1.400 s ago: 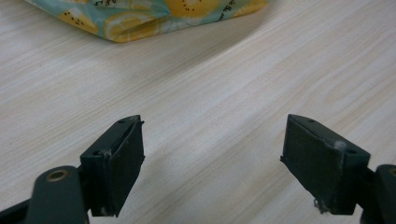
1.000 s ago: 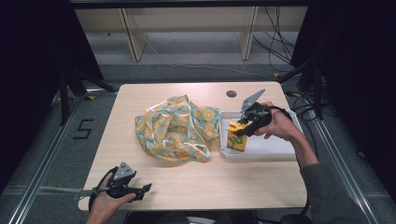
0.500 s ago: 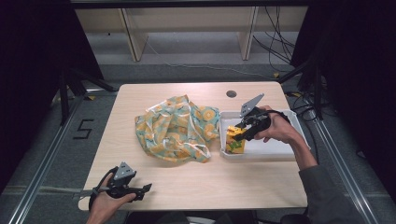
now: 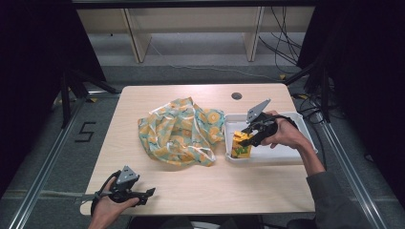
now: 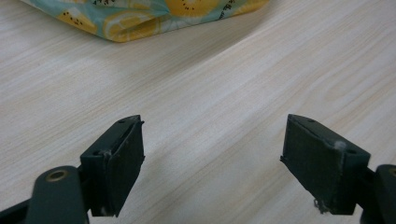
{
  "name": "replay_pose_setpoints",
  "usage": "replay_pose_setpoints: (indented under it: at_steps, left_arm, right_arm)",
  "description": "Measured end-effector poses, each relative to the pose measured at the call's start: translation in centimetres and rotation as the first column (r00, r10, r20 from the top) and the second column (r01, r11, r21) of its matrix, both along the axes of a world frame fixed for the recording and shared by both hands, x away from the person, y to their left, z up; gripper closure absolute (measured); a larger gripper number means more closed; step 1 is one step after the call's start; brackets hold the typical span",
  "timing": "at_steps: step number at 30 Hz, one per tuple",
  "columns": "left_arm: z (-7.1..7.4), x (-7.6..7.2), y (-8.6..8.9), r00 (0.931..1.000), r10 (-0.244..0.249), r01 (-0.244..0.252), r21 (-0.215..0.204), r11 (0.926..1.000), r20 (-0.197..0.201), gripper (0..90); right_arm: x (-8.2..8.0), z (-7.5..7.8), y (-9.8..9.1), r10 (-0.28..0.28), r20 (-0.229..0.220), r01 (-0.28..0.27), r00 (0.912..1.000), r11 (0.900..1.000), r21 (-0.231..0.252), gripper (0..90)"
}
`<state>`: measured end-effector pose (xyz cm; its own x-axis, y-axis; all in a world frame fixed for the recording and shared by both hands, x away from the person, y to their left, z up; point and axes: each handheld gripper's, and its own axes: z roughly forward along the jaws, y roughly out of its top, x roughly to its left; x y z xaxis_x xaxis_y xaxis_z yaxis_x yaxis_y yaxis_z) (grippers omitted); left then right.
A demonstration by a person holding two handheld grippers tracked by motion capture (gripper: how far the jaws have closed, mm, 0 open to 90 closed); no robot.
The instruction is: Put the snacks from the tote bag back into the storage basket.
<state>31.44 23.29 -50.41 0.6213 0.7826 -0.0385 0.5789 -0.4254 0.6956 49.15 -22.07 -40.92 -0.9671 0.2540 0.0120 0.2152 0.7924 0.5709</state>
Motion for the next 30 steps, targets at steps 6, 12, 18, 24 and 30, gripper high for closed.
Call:
replay_pose_setpoints:
  at_steps: [6,12,18,24,30]
  left_arm:
    - [0.1,0.1,0.1,0.9999,-0.012,0.012,0.019,0.9997,0.010,20.2]
    - [0.1,0.1,0.1,0.9999,-0.011,0.011,0.020,0.9997,0.006,20.2]
    - [0.0,0.0,0.0,1.0000,-0.003,0.003,0.008,1.0000,-0.001,20.2]
    - [0.0,0.0,0.0,1.0000,-0.003,0.003,0.004,1.0000,0.006,20.2]
    - [0.1,0.0,0.1,0.9999,-0.003,0.003,0.011,0.9999,0.010,20.2]
  right_arm:
    - [-0.3,-0.1,-0.4,-0.042,-0.015,0.042,0.9990,0.9991,0.002,50.7]
    - [-0.6,-0.1,-0.4,-0.072,-0.035,0.073,0.9968,0.9973,0.006,43.3]
    - [-0.7,0.6,-0.5,-0.100,-0.018,0.101,0.9948,0.9936,0.052,37.9]
    - [-0.9,1.3,-0.9,-0.128,-0.006,0.128,0.9917,0.9870,0.097,32.9]
    - [-1.3,1.8,-1.6,-0.180,-0.003,0.178,0.9837,0.9725,0.150,30.8]
